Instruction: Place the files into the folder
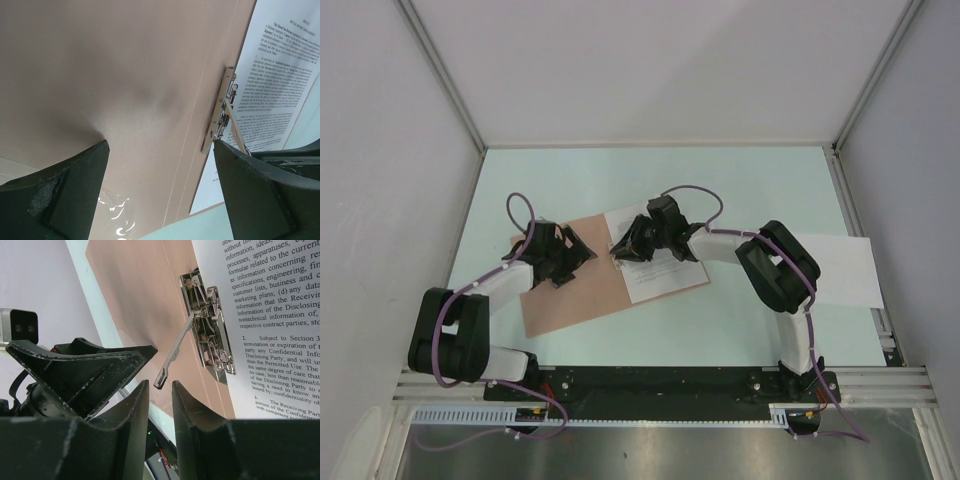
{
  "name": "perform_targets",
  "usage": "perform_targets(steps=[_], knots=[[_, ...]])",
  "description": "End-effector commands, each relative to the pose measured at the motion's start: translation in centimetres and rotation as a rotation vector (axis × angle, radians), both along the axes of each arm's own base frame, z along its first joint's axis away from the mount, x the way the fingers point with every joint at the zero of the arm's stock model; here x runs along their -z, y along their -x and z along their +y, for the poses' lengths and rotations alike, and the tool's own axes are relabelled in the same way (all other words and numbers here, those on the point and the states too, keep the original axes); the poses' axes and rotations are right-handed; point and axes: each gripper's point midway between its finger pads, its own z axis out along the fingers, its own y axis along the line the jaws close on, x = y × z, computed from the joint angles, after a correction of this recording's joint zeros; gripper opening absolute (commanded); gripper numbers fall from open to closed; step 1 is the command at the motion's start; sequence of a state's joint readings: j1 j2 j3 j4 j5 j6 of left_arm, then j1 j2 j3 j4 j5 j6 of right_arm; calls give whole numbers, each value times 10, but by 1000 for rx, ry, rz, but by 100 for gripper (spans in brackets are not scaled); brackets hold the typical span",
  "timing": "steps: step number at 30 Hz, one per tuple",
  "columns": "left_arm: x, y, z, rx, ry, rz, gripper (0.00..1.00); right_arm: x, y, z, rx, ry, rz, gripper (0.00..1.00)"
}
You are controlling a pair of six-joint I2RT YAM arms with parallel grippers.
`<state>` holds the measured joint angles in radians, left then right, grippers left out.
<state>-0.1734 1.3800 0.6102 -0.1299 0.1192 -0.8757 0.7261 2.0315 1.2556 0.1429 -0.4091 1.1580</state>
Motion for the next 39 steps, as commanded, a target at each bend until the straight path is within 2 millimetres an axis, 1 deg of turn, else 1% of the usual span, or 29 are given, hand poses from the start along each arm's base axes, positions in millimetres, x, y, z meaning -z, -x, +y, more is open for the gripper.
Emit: perform_targets(steps=[1, 5, 7, 8, 10, 11, 12, 16, 17, 18, 19, 21, 24, 27, 29, 34, 39], knots=[[2, 4, 7, -28, -24, 0, 93, -15, -6, 14, -5, -51, -27, 28], [-2, 2, 8, -21, -37, -14, 92, -15, -6, 13, -4, -48, -23, 20], [-8, 0, 12, -21, -66, -38, 93, -14, -5, 13, -6, -45, -23, 15], [-12, -2, 13, -21, -78, -52, 93, -13, -5, 12, -7, -38, -21, 10], [-20, -3, 11, -8, -93, -82, 93, -11, -4, 11, -8, -30, -16, 5], [-23, -5, 8, -1, -92, -93, 93, -9, -3, 10, -9, -24, -16, 2], [-26, -7, 3, 12, -86, -107, 93, -9, -3, 10, -13, -22, -18, 0], [-22, -13, -17, 50, -42, -77, 92, -3, 0, 7, -22, 12, -22, 0], [-19, -21, -18, 44, -71, -75, 91, 0, 2, 5, -26, 27, -16, 0], [-17, -18, -24, 67, -94, -63, 91, 3, 3, 3, -31, 43, -25, 0], [-15, -21, -23, 62, -125, -60, 91, 7, 5, 1, -37, 63, -21, 0], [-2, -21, -20, 50, -141, -14, 92, 12, 5, -3, -38, 93, -33, 0], [15, -15, -14, 38, -177, 53, 92, 28, 7, -14, -50, 172, -44, 0], [26, -8, -7, 20, -193, 85, 92, 44, 8, -27, -66, 254, -58, 0], [30, -4, -4, 9, -204, 96, 92, 53, 9, -35, -81, 301, -72, 0], [27, -5, 4, -5, -234, 92, 92, 75, 10, -53, -91, 386, -73, 0], [29, -4, 6, -5, -235, 95, 92, 93, 9, -69, -101, 480, -96, 0]])
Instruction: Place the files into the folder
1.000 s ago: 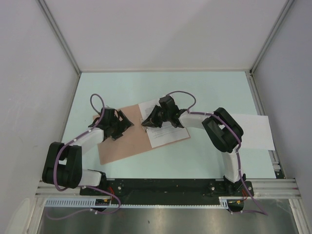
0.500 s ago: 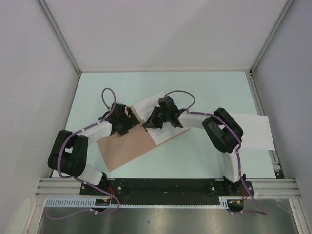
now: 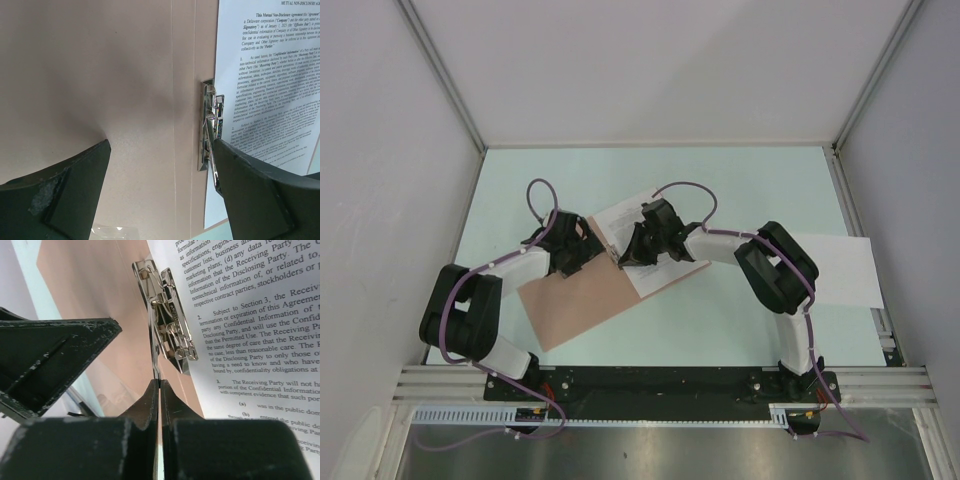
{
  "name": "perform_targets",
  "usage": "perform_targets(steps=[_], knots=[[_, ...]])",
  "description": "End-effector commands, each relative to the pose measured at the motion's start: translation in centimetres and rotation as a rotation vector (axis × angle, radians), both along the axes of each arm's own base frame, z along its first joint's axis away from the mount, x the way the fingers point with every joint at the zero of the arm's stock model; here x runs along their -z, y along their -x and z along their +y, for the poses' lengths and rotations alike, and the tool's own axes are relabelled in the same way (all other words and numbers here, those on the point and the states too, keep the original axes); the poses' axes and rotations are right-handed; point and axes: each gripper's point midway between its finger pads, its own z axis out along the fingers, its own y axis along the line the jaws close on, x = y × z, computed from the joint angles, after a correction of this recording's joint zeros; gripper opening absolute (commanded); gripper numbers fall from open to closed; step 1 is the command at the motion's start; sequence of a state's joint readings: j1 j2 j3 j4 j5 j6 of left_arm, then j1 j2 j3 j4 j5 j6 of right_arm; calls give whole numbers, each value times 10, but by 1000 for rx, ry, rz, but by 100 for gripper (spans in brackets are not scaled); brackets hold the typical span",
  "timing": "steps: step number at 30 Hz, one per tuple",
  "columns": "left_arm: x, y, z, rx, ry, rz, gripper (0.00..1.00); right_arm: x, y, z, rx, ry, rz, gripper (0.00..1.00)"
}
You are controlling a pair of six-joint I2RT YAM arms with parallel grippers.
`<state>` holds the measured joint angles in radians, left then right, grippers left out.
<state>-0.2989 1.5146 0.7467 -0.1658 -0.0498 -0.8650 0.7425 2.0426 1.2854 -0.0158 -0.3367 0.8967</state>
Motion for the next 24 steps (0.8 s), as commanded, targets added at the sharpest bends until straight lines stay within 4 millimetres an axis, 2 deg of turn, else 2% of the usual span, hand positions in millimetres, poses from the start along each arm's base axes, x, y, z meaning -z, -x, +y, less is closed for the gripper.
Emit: perform_targets(steps=[1, 12, 21, 24], knots=[[24, 20, 24, -43, -90, 91, 92, 65, 2, -53, 33, 290, 11, 0], [31, 27, 26, -40, -95, 96, 92, 97, -4, -76, 47, 438, -40, 0], [30, 28, 25, -37, -87, 89, 92, 120, 4, -76, 43, 483, -30, 0], [31, 30, 26, -35, -91, 90, 92, 129, 4, -82, 63, 522, -27, 0]])
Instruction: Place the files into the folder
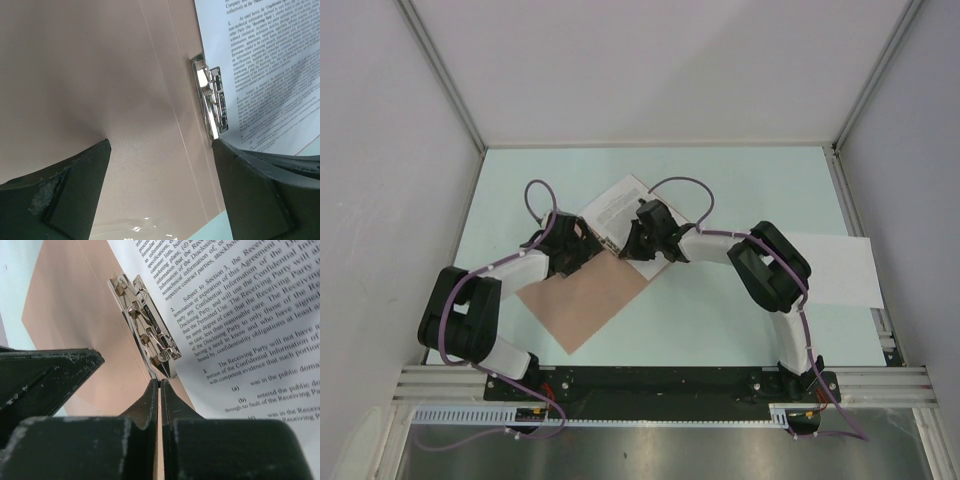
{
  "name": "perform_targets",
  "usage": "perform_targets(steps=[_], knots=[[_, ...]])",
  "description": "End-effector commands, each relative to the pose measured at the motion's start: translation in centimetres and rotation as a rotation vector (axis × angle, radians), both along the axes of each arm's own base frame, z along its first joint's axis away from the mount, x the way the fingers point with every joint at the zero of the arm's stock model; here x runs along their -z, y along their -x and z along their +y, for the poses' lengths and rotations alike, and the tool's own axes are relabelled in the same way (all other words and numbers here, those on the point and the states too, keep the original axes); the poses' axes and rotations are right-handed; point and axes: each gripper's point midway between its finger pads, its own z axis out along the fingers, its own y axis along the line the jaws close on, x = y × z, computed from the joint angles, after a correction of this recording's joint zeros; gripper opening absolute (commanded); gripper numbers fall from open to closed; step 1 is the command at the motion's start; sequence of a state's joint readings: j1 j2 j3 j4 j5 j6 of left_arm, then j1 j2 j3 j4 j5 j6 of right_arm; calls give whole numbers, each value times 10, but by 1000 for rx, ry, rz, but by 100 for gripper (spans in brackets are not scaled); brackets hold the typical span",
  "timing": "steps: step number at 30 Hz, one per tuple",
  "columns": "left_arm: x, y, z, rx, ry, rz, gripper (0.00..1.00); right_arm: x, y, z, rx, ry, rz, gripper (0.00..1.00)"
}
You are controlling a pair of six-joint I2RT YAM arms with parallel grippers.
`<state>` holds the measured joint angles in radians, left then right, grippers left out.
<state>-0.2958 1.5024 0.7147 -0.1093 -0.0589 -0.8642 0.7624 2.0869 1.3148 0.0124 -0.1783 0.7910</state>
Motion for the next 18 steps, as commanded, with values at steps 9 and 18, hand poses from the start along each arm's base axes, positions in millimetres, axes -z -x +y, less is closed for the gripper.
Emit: perform_targets(steps=[9, 18], knots=[[29, 34, 25, -19, -98, 112, 92, 137, 44, -103, 139, 483, 201, 0], [-3, 20, 7, 57, -64, 32, 89, 130, 42, -92, 135, 369, 228, 0]])
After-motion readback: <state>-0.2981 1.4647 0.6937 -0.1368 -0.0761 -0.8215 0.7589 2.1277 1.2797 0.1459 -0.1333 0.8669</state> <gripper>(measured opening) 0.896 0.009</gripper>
